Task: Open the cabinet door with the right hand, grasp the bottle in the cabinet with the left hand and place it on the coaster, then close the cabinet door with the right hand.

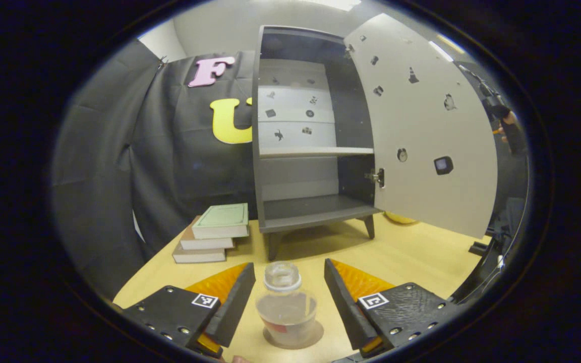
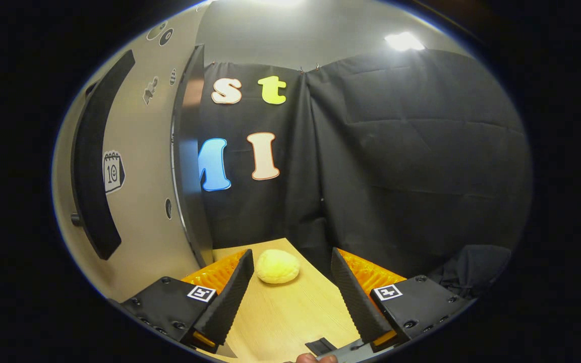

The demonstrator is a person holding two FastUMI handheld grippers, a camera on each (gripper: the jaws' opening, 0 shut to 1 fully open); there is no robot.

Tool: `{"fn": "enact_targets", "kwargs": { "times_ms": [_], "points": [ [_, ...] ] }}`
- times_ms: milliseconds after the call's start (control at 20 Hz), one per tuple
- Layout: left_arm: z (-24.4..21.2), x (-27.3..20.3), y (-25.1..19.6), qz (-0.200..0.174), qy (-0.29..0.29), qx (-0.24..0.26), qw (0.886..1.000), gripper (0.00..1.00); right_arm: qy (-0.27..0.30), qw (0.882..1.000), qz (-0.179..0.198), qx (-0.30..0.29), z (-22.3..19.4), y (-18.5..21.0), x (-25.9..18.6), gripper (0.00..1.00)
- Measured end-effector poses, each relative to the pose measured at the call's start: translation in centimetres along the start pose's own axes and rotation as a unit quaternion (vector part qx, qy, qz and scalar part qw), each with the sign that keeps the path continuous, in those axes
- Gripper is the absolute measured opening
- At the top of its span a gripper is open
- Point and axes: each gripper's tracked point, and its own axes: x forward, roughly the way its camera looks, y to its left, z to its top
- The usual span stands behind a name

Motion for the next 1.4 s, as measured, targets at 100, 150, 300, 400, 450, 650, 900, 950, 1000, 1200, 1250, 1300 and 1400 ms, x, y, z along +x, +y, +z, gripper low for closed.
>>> {"fn": "enact_targets", "kwargs": {
  "times_ms": [100,150,300,400,450,650,900,950,1000,1200,1250,1300,1400],
  "points": [
    [4.0,-0.7,0.7,0.005,-0.028,0.001,1.0,0.85,0.001,1.0,-0.004,0.01,-0.1,0.0,-0.5,0.98],
    [6.2,-0.9,0.9,0.007,-0.041,0.001,0.999,0.85,-0.003,1.0,-0.006,0.012,-0.2,-0.2,-0.8,0.98],
    [11.0,-1.9,1.4,0.02,-0.06,-0.003,0.998,0.82,-0.031,0.999,-0.008,-0.008,0.7,-0.9,-0.1,0.98],
    [14.4,-2.3,1.6,0.038,-0.065,-0.011,0.997,0.85,-0.049,0.999,0.0,-0.017,1.4,-1.1,0.6,0.97],
    [15.9,-2.8,1.8,0.052,-0.066,-0.017,0.996,0.87,-0.045,0.999,0.008,-0.015,1.3,-0.9,0.9,0.97],
    [21.0,-4.2,1.3,0.097,-0.057,-0.052,0.992,0.82,-0.038,0.998,0.052,-0.002,1.5,0.6,0.3,0.98],
    [26.7,-5.8,0.3,0.119,-0.059,-0.07,0.989,0.82,-0.048,0.993,0.109,0.006,2.8,2.1,0.5,0.98],
    [27.4,-6.0,0.2,0.125,-0.057,-0.067,0.988,0.85,-0.053,0.991,0.121,0.01,3.1,2.6,0.5,0.98],
    [28.0,-6.2,0.2,0.132,-0.055,-0.069,0.987,0.82,-0.058,0.99,0.13,0.012,3.6,2.9,0.5,0.92],
    [29.1,-7.4,-0.5,0.147,-0.046,-0.131,0.979,0.82,-0.062,0.983,0.175,0.0,4.3,3.7,0.3,0.97],
    [29.4,-8.1,-0.2,0.156,-0.046,-0.136,0.977,0.82,-0.063,0.981,0.183,-0.004,4.5,3.8,0.3,0.97],
    [29.5,-8.8,0.0,0.167,-0.045,-0.139,0.975,0.85,-0.062,0.979,0.193,-0.007,4.5,4.0,0.2,0.97],
    [29.9,-10.3,0.2,0.186,-0.044,-0.13,0.973,0.85,-0.052,0.975,0.217,-0.011,4.3,4.7,-0.3,0.98]
  ]
}}
